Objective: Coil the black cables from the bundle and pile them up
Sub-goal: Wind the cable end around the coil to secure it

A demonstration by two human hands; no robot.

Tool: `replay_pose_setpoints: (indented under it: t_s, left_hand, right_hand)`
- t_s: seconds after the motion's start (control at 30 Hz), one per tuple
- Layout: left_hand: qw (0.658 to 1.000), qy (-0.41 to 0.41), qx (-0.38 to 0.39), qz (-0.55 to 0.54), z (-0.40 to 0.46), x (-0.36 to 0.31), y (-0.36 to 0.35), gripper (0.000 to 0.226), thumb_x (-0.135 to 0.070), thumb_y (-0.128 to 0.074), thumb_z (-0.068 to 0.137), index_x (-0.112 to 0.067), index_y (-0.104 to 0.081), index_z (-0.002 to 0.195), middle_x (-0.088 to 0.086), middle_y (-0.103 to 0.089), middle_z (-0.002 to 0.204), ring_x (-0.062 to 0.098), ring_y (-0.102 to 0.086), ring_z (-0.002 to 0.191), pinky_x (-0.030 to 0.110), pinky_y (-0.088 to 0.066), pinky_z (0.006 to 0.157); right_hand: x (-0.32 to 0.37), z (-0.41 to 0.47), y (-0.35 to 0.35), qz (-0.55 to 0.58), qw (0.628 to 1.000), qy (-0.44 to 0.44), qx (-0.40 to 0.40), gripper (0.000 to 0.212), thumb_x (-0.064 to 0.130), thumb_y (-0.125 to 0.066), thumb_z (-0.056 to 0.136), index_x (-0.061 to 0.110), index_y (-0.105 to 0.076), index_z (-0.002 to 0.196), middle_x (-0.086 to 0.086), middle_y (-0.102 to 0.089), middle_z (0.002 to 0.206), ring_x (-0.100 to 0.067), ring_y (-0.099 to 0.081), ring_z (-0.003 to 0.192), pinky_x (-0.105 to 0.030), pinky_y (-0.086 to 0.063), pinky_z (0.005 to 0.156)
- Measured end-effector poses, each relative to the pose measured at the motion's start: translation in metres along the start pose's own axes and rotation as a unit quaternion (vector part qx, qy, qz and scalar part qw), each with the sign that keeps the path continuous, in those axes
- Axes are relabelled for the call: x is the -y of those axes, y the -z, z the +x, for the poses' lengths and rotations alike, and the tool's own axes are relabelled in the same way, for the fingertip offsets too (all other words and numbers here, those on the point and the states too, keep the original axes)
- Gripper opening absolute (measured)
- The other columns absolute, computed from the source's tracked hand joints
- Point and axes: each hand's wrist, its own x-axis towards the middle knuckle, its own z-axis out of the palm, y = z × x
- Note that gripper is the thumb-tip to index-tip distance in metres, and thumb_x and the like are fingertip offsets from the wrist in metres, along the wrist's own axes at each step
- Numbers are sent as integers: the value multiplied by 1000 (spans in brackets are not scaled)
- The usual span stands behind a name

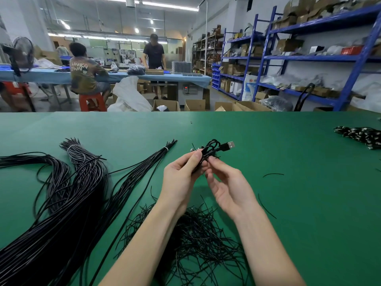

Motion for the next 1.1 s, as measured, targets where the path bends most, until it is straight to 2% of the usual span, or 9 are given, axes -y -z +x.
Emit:
replay_pose_setpoints:
  t_s: [0.17, 0.37, 0.6, 0.67, 0.77, 0.87, 0.97, 1.1]
  left_hand:
    - [999, 11, 43, 10, 2, -2, 6, 15, -19, -71, 79, -9, -80, 87, 8, -70, 75, 11, -66, 68, 19, -56, 71]
    - [995, -14, 71, 71, 3, -3, 10, 15, -23, -73, 79, -12, -79, 87, 6, -68, 75, 13, -64, 70, 23, -56, 76]
    - [992, -16, 100, 74, 4, -9, 13, 4, -15, -77, 84, -18, -77, 83, 5, -66, 75, 14, -64, 66, 25, -56, 74]
    - [991, -8, 110, 74, 5, -11, 15, 2, -14, -76, 84, -14, -74, 85, 8, -66, 78, 16, -64, 68, 26, -56, 76]
    - [987, 10, 137, 83, 4, -13, 17, 14, -15, -75, 81, -5, -71, 90, 14, -64, 85, 18, -64, 71, 29, -56, 80]
    - [978, 34, 176, 110, 3, -19, 20, 14, -10, -74, 84, 1, -71, 91, 15, -66, 85, 19, -64, 74, 29, -55, 81]
    - [961, 68, 225, 148, 2, -28, 25, 11, -9, -71, 83, 0, -72, 89, 16, -69, 87, 20, -66, 76, 27, -54, 80]
    - [930, 86, 269, 235, -1, -40, 31, 6, -10, -76, 83, -4, -75, 87, 13, -71, 93, 25, -70, 84, 33, -55, 88]
  right_hand:
    - [6, 1, 1, 16, 998, -66, 0, 16, 4, -75, 70, -3, -73, 85, -11, -69, 78, -10, -65, 59, -13, -55, 50]
    - [12, 0, 7, -36, 994, -104, 0, 18, 2, -76, 69, -4, -73, 86, -8, -67, 71, -7, -60, 50, -12, -52, 45]
    - [12, 1, 10, -62, 994, -85, 15, 19, 1, -75, 70, -4, -72, 88, -8, -65, 71, -7, -57, 49, -11, -50, 43]
    - [11, 1, 13, -60, 995, -76, 17, 18, 1, -74, 69, -4, -71, 87, -9, -63, 72, -8, -57, 49, -12, -49, 43]
    - [9, 1, 18, -50, 995, -77, 34, 15, 1, -73, 70, -3, -72, 84, -11, -64, 76, -9, -58, 51, -12, -50, 43]
    - [7, 0, 25, -41, 993, -99, 57, 11, 1, -68, 75, -3, -77, 80, -12, -66, 79, -9, -59, 53, -13, -50, 42]
    - [7, 0, 35, -41, 991, -116, 51, 22, 2, -63, 76, -8, -73, 93, -16, -64, 86, -10, -58, 54, -14, -48, 41]
    - [12, -2, 39, -171, 976, -96, 93, 11, 0, -71, 74, 7, -79, 78, -6, -63, 76, -5, -56, 56, -11, -43, 42]
